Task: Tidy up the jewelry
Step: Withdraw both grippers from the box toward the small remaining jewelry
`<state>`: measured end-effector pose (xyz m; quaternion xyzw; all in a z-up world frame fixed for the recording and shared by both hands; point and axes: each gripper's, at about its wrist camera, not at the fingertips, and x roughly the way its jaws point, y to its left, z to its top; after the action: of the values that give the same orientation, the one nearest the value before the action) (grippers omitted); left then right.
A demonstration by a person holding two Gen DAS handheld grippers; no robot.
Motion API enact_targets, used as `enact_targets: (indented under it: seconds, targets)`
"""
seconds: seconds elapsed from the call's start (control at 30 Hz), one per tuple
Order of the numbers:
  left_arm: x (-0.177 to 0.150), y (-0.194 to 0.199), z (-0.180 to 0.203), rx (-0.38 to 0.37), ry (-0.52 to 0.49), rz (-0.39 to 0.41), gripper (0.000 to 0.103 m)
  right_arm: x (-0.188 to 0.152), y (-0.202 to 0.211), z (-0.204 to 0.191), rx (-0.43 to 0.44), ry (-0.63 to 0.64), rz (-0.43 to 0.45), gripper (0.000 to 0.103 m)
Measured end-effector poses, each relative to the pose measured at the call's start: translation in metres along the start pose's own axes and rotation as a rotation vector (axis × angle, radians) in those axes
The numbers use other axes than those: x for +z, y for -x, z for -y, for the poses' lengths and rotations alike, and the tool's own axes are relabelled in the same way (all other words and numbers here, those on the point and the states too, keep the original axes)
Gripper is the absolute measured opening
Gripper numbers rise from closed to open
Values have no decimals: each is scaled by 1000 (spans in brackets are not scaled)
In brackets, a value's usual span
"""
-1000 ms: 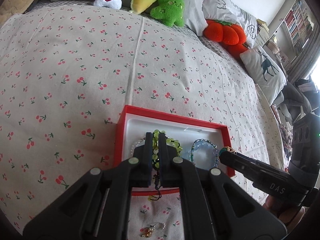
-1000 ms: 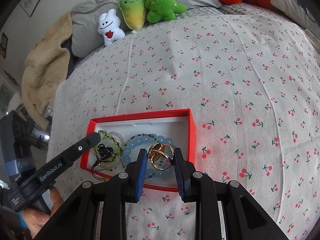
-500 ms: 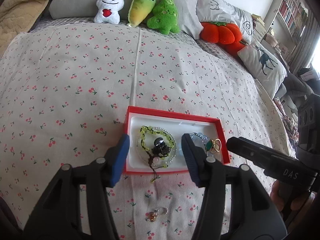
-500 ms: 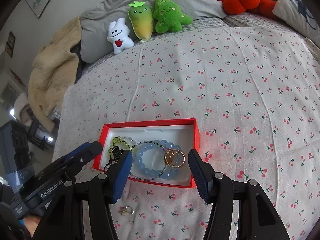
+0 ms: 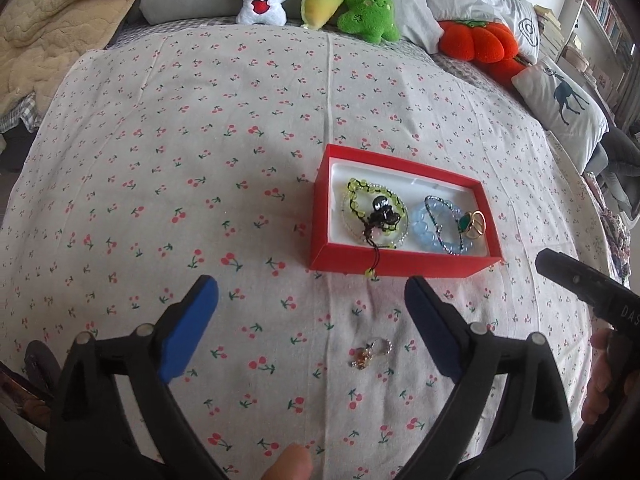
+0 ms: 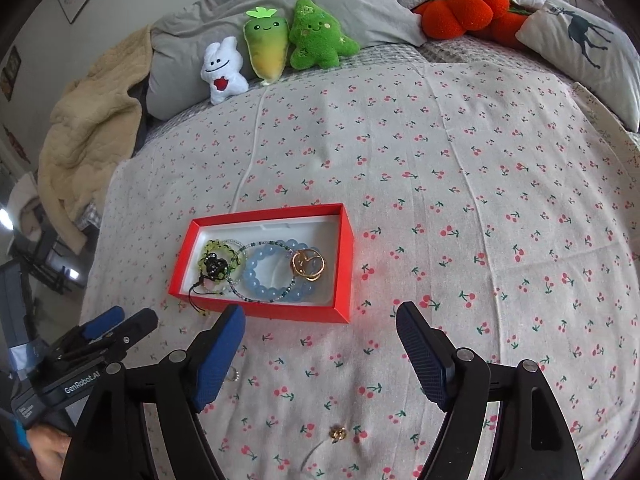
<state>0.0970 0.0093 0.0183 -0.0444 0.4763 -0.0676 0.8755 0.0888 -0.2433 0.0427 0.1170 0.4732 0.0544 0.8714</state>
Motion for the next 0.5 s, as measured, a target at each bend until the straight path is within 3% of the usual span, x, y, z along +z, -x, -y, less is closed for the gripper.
enact_targets:
  seconds: [0.27, 0.5]
  targets:
    - [-20, 2, -3, 32, -42, -42, 102, -18, 4, 5, -93, 39, -23, 89]
    - [-43, -3, 0, 49, -108, -76, 102, -37, 4, 4, -159, 105, -34, 89]
